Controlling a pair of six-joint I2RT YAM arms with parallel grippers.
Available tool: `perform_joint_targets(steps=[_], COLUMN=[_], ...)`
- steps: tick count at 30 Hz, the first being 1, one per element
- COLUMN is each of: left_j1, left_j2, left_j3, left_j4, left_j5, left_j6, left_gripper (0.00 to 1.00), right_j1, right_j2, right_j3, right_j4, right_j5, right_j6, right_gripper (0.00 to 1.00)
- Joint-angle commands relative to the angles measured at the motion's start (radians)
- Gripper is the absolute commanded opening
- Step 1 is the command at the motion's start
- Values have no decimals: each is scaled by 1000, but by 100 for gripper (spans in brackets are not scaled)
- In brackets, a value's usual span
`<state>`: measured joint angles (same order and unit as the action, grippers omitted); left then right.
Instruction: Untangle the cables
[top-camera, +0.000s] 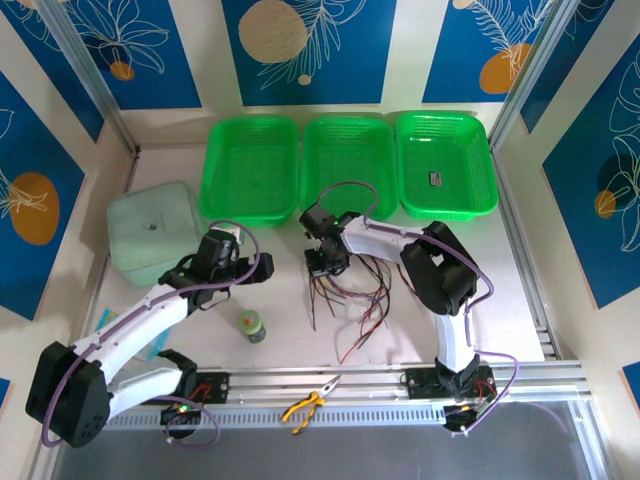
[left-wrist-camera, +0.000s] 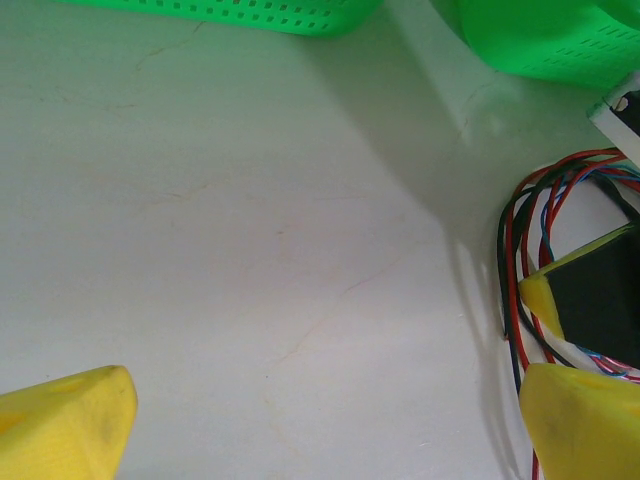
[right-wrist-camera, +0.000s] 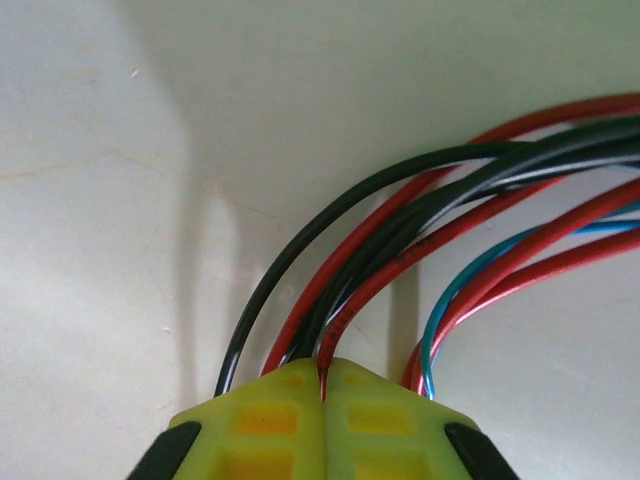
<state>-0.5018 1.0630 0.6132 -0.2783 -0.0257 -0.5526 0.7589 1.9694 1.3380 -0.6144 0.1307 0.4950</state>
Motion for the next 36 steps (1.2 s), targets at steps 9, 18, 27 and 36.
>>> perform_joint_targets(steps=[9, 18, 27, 36], left_j1=[-9, -8, -9, -9], left_j2=[-19, -30, -24, -16], left_j3=[0, 11, 25, 34], left_j4=[-33, -33, -33, -33], left_j5=[4, 21, 44, 58], left_j6=[-11, -8, -4, -3], left_gripper=[98, 99, 100, 100], right_j1=[-16, -64, -114, -127], right_j2=[-177, -336, -492, -603], right_j3=[11, -12, -4, 25], right_j4=[-95, -134, -140, -130], right_j5=[58, 66, 36, -16], right_j6=[-48, -60, -102, -113], right_gripper=[2, 2, 2, 2])
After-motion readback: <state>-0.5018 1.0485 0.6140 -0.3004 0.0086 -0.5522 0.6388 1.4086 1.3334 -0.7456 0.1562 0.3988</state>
